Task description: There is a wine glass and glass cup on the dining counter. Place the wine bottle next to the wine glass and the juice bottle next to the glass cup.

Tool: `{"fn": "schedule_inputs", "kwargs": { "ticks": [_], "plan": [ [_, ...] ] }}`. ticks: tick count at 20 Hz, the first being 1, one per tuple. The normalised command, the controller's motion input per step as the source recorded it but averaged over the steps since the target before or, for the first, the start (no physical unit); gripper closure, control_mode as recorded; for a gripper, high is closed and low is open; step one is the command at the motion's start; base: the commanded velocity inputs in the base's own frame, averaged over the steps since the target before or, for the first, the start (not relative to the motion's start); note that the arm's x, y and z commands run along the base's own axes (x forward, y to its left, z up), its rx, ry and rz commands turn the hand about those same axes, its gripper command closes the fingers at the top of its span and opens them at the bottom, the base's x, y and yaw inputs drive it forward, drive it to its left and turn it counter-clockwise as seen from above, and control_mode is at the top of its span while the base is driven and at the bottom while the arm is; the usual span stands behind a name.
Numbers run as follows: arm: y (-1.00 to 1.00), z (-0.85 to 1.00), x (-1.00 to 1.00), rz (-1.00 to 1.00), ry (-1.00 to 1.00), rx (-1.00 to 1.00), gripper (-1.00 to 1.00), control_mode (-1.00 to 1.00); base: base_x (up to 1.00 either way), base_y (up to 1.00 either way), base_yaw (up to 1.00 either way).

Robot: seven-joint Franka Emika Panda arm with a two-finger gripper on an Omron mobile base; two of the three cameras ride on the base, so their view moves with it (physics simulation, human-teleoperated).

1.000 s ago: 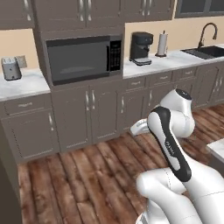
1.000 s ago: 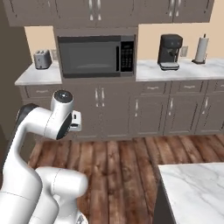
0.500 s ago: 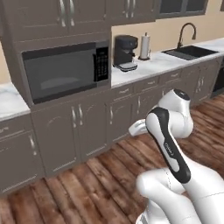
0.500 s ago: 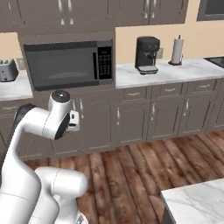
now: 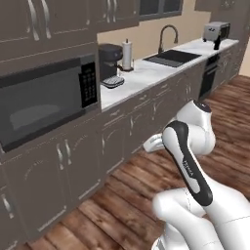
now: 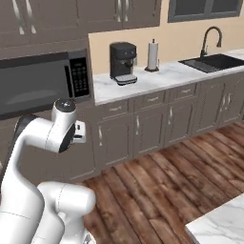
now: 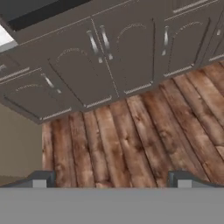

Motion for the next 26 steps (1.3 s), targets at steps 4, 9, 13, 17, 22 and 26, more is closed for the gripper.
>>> {"fn": "schedule_inputs", "kwargs": {
  "ticks": [4,9,13,17,22,26],
  "plan": [
    [0.0,0.0,0.0,0.0,0.0,0.0,-1.0,1.0,0.62,0.32,-0.45],
    [0.0,0.0,0.0,0.0,0.0,0.0,-1.0,1.0,0.59,0.31,-0.5],
    [0.0,0.0,0.0,0.0,0.0,0.0,-1.0,1.0,0.56,0.3,-0.56],
    [0.0,0.0,0.0,0.0,0.0,0.0,-1.0,1.0,0.56,0.29,-0.56],
    [0.0,0.0,0.0,0.0,0.0,0.0,-1.0,1.0,0.57,0.29,-0.52],
    [0.0,0.0,0.0,0.0,0.0,0.0,-1.0,1.0,0.63,0.31,-0.44]
  ]
}}
